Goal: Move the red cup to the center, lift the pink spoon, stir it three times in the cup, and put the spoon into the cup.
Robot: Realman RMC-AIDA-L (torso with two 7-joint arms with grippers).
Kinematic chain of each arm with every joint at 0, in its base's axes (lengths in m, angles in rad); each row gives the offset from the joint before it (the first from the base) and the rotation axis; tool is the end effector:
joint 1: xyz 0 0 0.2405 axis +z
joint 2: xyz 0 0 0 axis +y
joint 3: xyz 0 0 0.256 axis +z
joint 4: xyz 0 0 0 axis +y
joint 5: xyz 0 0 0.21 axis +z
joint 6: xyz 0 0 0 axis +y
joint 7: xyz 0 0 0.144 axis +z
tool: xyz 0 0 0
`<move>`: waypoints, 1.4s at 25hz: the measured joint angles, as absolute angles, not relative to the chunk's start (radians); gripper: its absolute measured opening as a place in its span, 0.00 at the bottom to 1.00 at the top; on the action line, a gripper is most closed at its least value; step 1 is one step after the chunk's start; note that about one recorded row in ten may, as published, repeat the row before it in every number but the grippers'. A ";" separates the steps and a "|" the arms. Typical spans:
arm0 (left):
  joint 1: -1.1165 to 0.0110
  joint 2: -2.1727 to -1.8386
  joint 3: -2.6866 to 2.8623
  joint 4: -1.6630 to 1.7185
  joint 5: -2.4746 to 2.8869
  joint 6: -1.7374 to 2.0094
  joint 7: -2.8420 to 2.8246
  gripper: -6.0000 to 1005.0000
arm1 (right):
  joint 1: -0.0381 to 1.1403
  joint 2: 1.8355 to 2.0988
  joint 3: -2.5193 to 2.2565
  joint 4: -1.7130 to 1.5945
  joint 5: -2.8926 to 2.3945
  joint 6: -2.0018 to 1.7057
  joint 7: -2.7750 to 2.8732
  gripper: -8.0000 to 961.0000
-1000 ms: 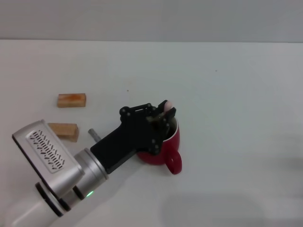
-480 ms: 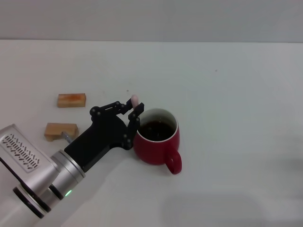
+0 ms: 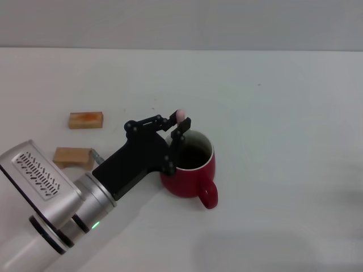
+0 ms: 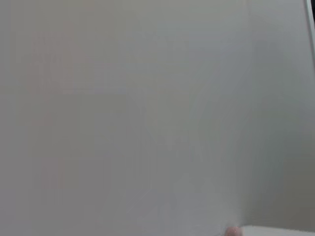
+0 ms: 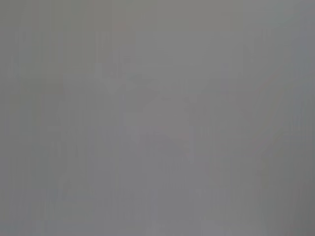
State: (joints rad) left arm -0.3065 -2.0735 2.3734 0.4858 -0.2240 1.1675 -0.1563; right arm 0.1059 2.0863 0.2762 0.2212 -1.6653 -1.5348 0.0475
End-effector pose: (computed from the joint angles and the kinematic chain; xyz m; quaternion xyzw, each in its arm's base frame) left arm -0.2345 0.2703 -0.0998 -0.8495 -0.0806 -0.3683 0.3691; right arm 0.3749 0.1950 -0.0043 -0.6039 0.2504 0.2938 0.6974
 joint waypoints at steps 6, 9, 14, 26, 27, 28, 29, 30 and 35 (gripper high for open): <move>-0.324 -2.072 2.359 0.494 -0.227 1.164 -0.206 0.29 | 0.109 2.086 0.276 0.221 -1.666 -1.534 0.048 0.77; -0.330 -2.072 2.357 0.489 -0.227 1.163 -0.207 0.34 | 0.109 2.086 0.276 0.221 -1.666 -1.534 0.048 0.77; -0.331 -2.073 2.318 0.493 -0.228 1.172 -0.193 0.44 | 0.110 2.086 0.276 0.221 -1.667 -1.534 0.048 0.77; -0.320 -2.073 2.073 0.462 -0.229 1.247 -0.133 0.79 | 0.107 2.086 0.277 0.219 -1.665 -1.540 0.048 0.77; -0.320 -2.074 2.046 0.443 -0.229 1.245 -0.133 0.80 | 0.107 2.086 0.277 0.219 -1.665 -1.540 0.048 0.77; -0.320 -2.074 2.028 0.431 -0.230 1.245 -0.133 0.81 | 0.107 2.086 0.278 0.219 -1.665 -1.541 0.048 0.77; -0.319 -2.075 2.001 0.410 -0.234 1.244 -0.134 0.81 | 0.106 2.086 0.280 0.219 -1.664 -1.543 0.048 0.77; -0.319 -2.075 1.987 0.395 -0.241 1.244 -0.136 0.81 | 0.106 2.086 0.280 0.218 -1.664 -1.546 0.048 0.77; -0.324 -2.076 1.971 0.304 -0.323 1.236 -0.141 0.81 | 0.104 2.086 0.277 0.214 -1.662 -1.589 0.048 0.77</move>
